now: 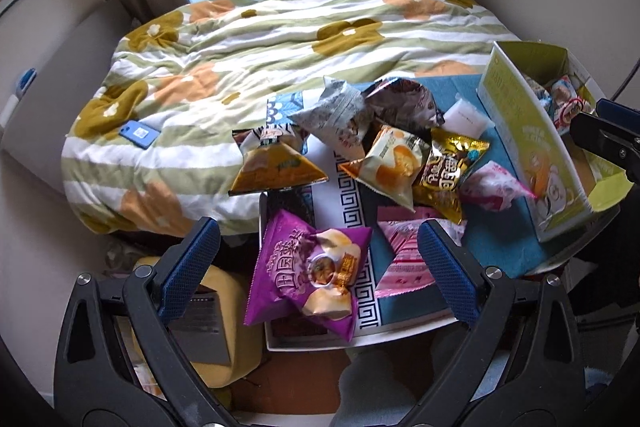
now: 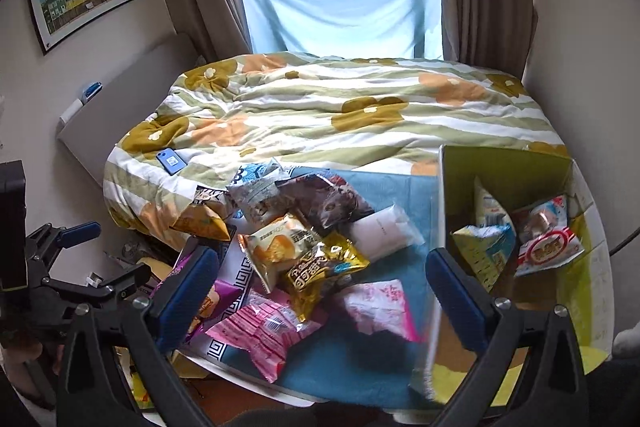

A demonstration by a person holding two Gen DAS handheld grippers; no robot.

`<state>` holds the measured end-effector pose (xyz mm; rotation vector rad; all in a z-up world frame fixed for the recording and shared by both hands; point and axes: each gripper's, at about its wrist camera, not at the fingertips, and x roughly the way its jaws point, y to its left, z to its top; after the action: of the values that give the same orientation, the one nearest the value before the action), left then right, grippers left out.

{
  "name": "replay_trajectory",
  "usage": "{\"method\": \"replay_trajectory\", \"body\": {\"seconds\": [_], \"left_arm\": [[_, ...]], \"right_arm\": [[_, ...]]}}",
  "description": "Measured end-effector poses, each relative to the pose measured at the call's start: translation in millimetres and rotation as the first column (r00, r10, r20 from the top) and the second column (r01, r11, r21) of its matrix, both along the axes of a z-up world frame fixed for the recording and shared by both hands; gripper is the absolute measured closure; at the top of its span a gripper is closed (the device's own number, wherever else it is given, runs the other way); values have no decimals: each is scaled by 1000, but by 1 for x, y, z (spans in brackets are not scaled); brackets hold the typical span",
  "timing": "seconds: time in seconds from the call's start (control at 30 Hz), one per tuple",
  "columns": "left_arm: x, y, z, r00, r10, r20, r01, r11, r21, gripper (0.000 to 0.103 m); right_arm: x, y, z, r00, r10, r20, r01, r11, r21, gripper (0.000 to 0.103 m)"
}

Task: Organize snacks
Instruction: 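Move both open tools back over the snack pile, then grasp the purple potato chip bag with the left tool while the right grasps the pink striped bag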

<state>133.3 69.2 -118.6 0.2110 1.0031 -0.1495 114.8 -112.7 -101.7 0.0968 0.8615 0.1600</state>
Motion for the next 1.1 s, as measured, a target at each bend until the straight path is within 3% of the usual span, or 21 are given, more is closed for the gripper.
{"method": "replay_trajectory", "body": {"seconds": [0.27,0.53,0.9,1.1], "left_arm": [[1,8,-57,988,-110,-110,114,993,30,5],[5,1,-104,975,-134,-176,149,986,76,5],[11,-9,-154,974,-125,-192,162,968,192,5],[16,-15,-169,970,-144,-195,191,951,244,5]], "right_arm": [[-14,35,-46,989,-103,-104,107,994,31,0],[-17,43,-89,969,-126,-210,142,988,60,0],[-7,42,-145,942,-75,-327,150,967,208,0],[-2,41,-159,931,-80,-355,171,958,233,0]]}}
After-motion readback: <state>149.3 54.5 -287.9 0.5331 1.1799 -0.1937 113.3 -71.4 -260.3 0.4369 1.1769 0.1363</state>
